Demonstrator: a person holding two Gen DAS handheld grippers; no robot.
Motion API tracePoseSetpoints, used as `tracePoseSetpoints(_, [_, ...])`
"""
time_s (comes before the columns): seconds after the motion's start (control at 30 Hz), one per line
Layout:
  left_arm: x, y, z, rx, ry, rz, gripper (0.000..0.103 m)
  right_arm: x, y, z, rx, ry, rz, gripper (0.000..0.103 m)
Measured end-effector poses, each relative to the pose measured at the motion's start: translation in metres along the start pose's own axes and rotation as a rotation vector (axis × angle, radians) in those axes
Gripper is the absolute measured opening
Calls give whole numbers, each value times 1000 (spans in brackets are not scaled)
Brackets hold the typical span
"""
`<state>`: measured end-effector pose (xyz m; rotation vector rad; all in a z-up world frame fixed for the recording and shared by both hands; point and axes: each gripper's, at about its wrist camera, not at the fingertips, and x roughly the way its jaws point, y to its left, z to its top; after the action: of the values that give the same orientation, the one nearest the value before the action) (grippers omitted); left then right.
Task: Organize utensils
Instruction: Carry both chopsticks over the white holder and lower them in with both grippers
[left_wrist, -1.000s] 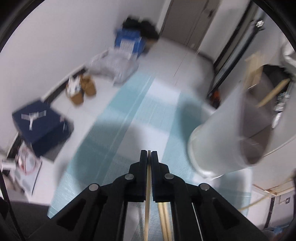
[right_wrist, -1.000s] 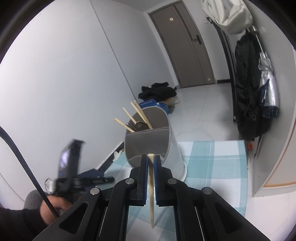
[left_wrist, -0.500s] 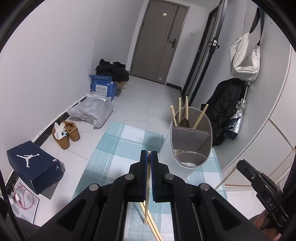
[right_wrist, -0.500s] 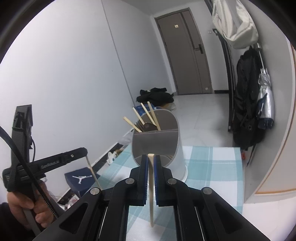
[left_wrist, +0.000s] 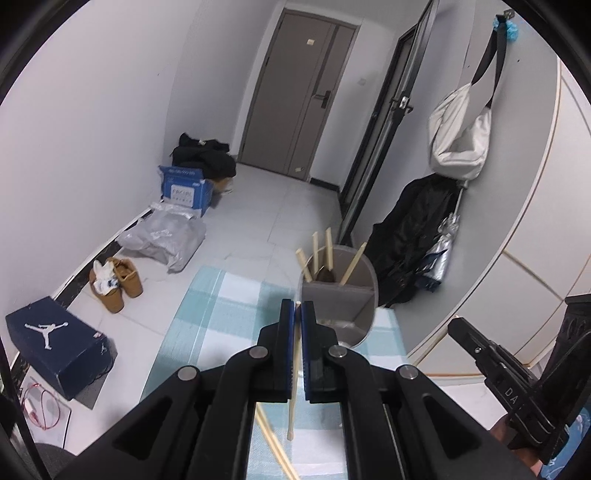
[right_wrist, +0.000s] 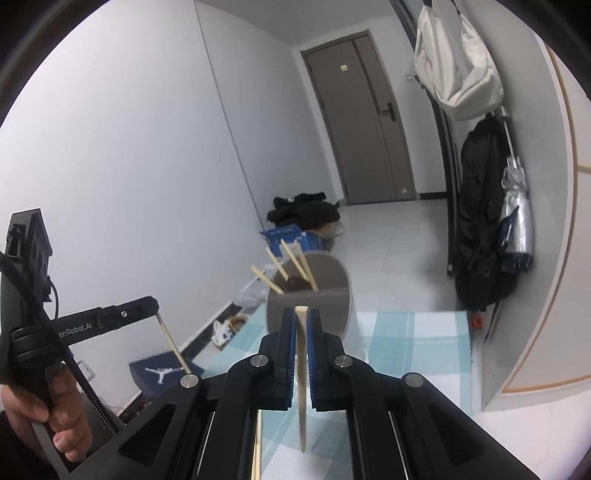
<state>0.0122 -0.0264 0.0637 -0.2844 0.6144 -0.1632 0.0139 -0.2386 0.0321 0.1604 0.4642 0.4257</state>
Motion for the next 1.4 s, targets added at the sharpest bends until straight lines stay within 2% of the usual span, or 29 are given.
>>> tracePoseSetpoints(0.43, [-7, -29, 62, -29, -72, -112, 0, -18, 8, 84, -64, -90, 29, 5])
tracePoseSetpoints(0.67, [2, -35, 94, -40, -119, -131, 0, -5, 1, 134, -82, -126, 39, 5])
tracePoseSetpoints(0.83, [16, -35, 112, -37, -149, -133, 0, 9, -3, 156, -97, -149, 47, 5])
tracePoseSetpoints(1.17, [51, -30, 123, -9, -172, -108, 0, 54, -14, 164, -108, -114, 50, 5])
tracePoseSetpoints(1.4, [76, -36, 119, 41, -112, -126, 0, 75, -23, 154, -108, -70, 47, 5])
